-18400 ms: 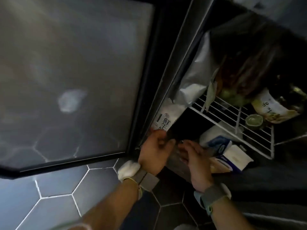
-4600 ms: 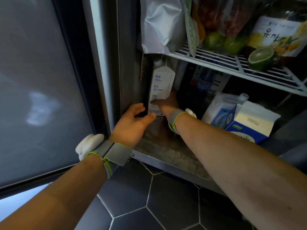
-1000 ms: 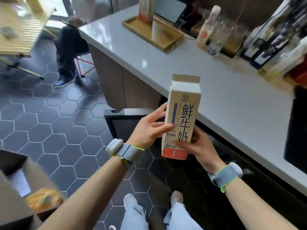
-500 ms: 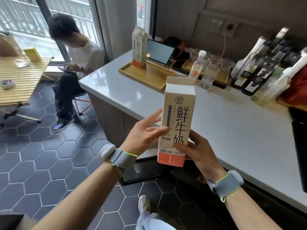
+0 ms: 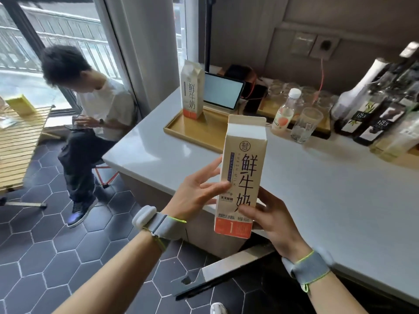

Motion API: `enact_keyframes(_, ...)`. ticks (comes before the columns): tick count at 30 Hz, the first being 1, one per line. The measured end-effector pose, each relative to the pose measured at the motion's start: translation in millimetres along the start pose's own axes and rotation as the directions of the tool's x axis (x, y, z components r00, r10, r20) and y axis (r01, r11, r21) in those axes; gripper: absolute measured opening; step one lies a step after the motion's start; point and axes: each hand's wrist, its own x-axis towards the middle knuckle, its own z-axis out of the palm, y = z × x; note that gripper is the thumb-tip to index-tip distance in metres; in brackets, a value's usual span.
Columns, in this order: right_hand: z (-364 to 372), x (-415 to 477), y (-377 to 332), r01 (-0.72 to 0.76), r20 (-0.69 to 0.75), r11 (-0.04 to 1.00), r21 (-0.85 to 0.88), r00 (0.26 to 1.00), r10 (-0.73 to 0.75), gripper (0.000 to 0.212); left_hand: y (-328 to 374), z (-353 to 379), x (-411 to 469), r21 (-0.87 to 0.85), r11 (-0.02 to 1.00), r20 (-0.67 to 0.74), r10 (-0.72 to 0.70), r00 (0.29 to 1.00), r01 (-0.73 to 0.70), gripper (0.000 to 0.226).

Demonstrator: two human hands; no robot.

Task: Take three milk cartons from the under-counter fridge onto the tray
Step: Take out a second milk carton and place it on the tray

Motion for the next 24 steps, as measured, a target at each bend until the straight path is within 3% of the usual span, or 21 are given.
enact_keyframes(12,147,75,-9,0.012,-0.337,1.000,0.019,0.941,-0.005,0.043,5,-163,48,0.063,0.998,0.304,-0.020,0.952,0.001,0.059)
enact_keyframes(19,180,105,-25,-0.003,-0.400,1.000,0.008,0.917,0.006,0.041,21,-205,74,0.091,0.995,0.388,-0.003,0.922,-0.035,0.060)
enact_keyframes(24,172,130,-26,-0.025,-0.399,1.000,0.009,0.917,0.027,0.044,24,-214,101,0.113,0.994,0.427,-0.036,0.904,-0.014,0.049)
